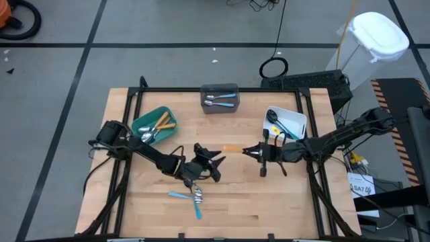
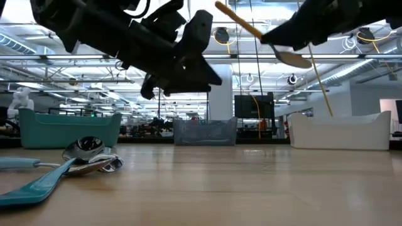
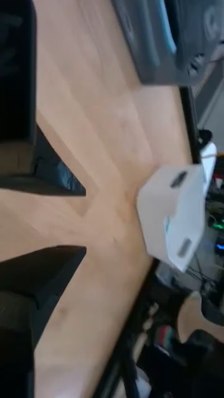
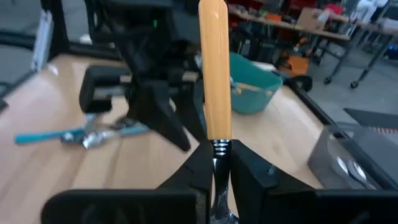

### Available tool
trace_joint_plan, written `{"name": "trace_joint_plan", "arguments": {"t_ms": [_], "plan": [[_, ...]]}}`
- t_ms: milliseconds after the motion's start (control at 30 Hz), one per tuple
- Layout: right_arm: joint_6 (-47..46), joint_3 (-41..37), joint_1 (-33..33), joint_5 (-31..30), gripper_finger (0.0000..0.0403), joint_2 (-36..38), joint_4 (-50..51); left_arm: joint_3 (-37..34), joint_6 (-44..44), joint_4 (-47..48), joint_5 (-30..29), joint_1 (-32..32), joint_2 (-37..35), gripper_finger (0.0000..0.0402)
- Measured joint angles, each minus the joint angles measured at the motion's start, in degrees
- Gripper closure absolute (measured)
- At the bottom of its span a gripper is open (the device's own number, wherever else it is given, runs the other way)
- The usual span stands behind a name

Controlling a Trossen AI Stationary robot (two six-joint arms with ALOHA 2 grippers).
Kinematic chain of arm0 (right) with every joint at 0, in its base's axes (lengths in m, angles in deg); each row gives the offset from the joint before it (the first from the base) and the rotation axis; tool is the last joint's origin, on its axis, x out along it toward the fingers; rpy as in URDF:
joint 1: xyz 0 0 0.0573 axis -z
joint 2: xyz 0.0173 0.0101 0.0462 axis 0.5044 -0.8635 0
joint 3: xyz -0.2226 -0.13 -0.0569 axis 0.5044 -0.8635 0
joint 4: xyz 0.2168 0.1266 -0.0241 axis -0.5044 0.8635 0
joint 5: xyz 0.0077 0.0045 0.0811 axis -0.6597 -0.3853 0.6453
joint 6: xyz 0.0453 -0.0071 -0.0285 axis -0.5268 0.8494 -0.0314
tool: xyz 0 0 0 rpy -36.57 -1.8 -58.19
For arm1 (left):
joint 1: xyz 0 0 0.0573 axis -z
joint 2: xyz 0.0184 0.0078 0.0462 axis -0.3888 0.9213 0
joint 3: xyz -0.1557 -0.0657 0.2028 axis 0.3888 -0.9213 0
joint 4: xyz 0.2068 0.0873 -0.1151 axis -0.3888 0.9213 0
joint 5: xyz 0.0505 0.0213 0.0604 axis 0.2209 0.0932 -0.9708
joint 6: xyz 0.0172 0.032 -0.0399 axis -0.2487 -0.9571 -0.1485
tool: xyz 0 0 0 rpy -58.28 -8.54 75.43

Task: Sort silverware by color (type)
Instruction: Put the yellow spoon into the green bin

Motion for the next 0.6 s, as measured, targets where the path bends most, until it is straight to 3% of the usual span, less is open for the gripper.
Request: {"name": "trace_joint_plan", "arguments": {"t_ms": [133, 300, 600], "plan": [[0.27, 0.01, -1.49, -0.06, 0.0374, 0.01, -5.21, 3.47, -4.83, -2.3, -0.05, 0.04, 3.19, 0.0208], [2.2, 0.02, -3.36, -0.04, 0.0373, -0.09, -10.16, 15.15, -14.47, -1.21, -0.53, 0.15, 10.53, 0.0151], [5.26, 0.0, -6.75, -0.04, 0.0372, -0.09, -12.81, 39.51, -18.85, 18.46, -7.14, 1.18, 19.63, 0.0135]]}}
